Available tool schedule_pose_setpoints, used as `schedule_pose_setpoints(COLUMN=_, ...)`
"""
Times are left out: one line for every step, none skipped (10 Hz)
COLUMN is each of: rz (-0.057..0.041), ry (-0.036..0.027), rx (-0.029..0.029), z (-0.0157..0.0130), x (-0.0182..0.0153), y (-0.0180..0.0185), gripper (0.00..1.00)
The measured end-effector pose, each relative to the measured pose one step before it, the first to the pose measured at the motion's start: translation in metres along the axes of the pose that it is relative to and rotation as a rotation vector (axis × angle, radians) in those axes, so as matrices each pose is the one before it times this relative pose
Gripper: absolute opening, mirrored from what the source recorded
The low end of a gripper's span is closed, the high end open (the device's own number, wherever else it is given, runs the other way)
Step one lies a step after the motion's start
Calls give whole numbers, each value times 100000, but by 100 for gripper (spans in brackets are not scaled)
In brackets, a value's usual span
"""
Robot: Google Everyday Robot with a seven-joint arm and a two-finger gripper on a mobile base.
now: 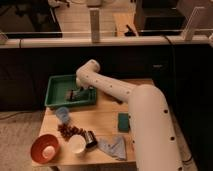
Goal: Wipe tray with brush
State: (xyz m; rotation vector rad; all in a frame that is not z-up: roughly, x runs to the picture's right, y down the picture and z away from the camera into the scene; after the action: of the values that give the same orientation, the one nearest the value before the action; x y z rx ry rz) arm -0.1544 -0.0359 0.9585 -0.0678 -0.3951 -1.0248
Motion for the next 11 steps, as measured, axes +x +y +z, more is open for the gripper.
schedule_pose_setpoints(rz=1231, ry=1333, rx=-1593, z=118, x=422, y=496, gripper=0)
schedule_pose_setpoints(rz=1298, ry=1313, rx=-1130, z=100, x=572, y=499, gripper=0)
schedule_pose_setpoints(rz=801, ry=1049, rx=-739, z=38, x=496, y=410, gripper=0)
schedule_pose_setpoints(rz=421, ry=1676, rx=-224, z=35, x=714, y=-129, gripper=0)
schedule_pose_setpoints(rz=-473, ry=417, rx=448, z=101, x=322, y=-793, gripper=0)
schedule_pose_setpoints(rz=-650, ry=-216, rx=448, z=47, x=-109, y=-772, gripper=0)
schedule_pose_setpoints(rz=-1131, ry=-559, rx=837, z=-40, x=-399, y=-1533, gripper=0)
schedule_pose_setpoints(rz=-1087, ry=-285, rx=319, z=7, x=-269, y=-1019, gripper=0)
schedule_pose_setpoints(rz=-1292, ry=-385, rx=260, z=11, x=-267, y=-1112, gripper=0)
schedule_pose_setpoints(rz=-1343, ry=-628, rx=789, z=44, x=-344, y=-1355, gripper=0)
schedule_pose_setpoints(rz=-1101, ry=-698, rx=541, z=117, x=-224, y=-854, gripper=0)
